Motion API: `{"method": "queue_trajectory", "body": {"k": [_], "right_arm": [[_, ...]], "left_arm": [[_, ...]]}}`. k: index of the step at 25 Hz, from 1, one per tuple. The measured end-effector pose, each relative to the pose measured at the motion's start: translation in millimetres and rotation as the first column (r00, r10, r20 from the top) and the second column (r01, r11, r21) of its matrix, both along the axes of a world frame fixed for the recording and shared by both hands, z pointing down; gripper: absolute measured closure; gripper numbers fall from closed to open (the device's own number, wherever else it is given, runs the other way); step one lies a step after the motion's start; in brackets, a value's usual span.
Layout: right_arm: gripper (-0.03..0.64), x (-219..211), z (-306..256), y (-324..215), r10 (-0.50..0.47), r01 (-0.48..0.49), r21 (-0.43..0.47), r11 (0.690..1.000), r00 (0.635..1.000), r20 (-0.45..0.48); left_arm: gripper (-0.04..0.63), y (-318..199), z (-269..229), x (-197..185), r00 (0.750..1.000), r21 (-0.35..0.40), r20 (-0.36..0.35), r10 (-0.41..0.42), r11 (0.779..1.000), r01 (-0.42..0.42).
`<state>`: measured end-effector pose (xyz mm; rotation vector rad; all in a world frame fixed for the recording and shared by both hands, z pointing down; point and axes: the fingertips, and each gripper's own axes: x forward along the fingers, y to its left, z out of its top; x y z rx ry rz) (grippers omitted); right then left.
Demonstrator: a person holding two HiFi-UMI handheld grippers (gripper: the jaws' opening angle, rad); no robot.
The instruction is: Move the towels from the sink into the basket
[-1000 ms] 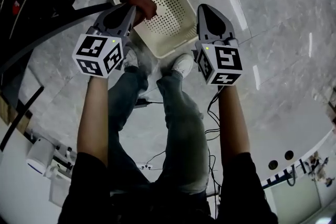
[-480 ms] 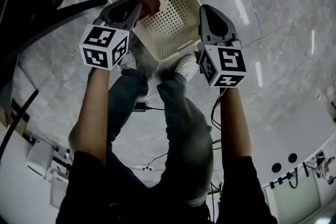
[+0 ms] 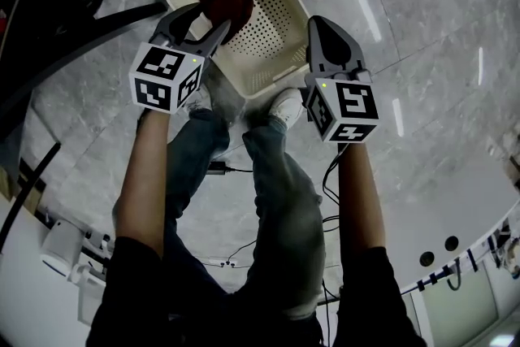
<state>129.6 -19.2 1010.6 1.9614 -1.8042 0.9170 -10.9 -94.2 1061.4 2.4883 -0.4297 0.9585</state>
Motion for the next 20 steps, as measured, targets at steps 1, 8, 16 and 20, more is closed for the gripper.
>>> {"method": "queue_trajectory", "body": {"k": [1, 8, 16, 20], "right_arm": [[0.601, 0.4, -5.9, -0.9, 0.003, -0.003, 0.003, 1.0, 1.0, 0.0], [0.601, 0.6, -65.1, -12.2, -0.012, 0.012, 0.015, 1.0, 1.0, -0.014], [0.601, 2.5, -155.6, -23.6, -0.014, 0.015, 0.038, 0.999, 1.0, -0.022], [0.603, 4.4, -205.0, -30.9, -0.01, 0.011, 0.06, 0.998, 1.0, -0.017]], "left_arm": [[0.367, -0.2, -5.2, -0.4, 1.0, 0.001, -0.001, -0.001, 1.0, 0.001], [0.508, -12.3, -66.1, -0.2, 0.998, 0.03, -0.025, -0.05, 0.998, 0.051], [0.574, -19.3, -155.5, -1.9, 0.993, 0.064, -0.046, -0.111, 0.991, 0.114], [0.578, -16.9, -203.9, 0.3, 0.993, 0.096, -0.058, -0.105, 0.989, 0.11]]}}
